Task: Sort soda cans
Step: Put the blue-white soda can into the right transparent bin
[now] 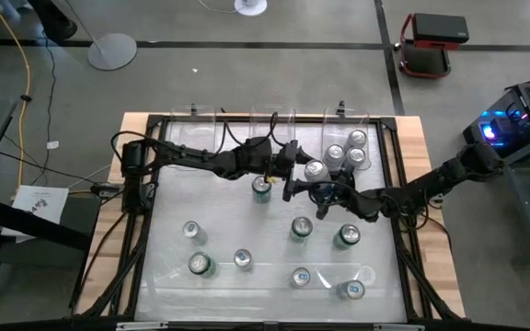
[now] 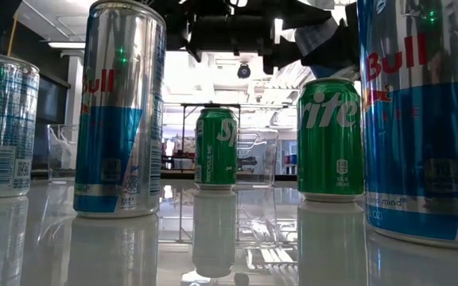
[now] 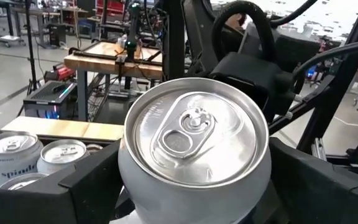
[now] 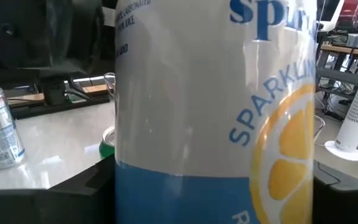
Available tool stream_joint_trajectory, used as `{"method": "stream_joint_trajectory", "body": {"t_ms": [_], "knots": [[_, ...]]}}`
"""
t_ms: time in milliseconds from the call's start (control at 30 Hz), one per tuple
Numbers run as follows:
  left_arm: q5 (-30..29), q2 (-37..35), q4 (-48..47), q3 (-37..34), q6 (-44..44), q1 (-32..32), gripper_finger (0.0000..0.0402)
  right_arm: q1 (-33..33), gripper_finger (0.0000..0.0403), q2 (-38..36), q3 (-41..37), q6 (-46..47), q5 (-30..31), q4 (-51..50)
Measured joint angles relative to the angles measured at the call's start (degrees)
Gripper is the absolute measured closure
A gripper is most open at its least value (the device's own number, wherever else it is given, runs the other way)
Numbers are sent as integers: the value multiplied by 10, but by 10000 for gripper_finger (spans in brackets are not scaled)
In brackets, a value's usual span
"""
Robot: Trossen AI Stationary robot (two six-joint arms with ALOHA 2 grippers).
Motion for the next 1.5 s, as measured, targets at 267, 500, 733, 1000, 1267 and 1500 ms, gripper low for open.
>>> {"method": "stream_joint_trajectory", "body": {"t_ms": [267, 500, 733, 1000, 1267, 1500], "knots": [[-6, 2, 28, 0, 0, -4, 80, 0, 127, 0, 0, -14, -2, 19], [-11, 2, 21, -1, 40, -10, 108, 0, 109, 0, 0, -23, -6, 11], [-13, -4, -17, 0, 86, -12, 111, 11, 68, 0, 0, -12, 12, -22], [-41, -4, -48, 0, 124, -15, 113, 56, 63, -24, 1, 10, 76, -138], [-51, -4, -71, 0, 121, -19, 113, 82, 62, -98, 2, 202, 2, -373], [-51, 7, -74, 0, 124, -21, 114, 83, 62, -183, 106, 382, -28, -759]]}}
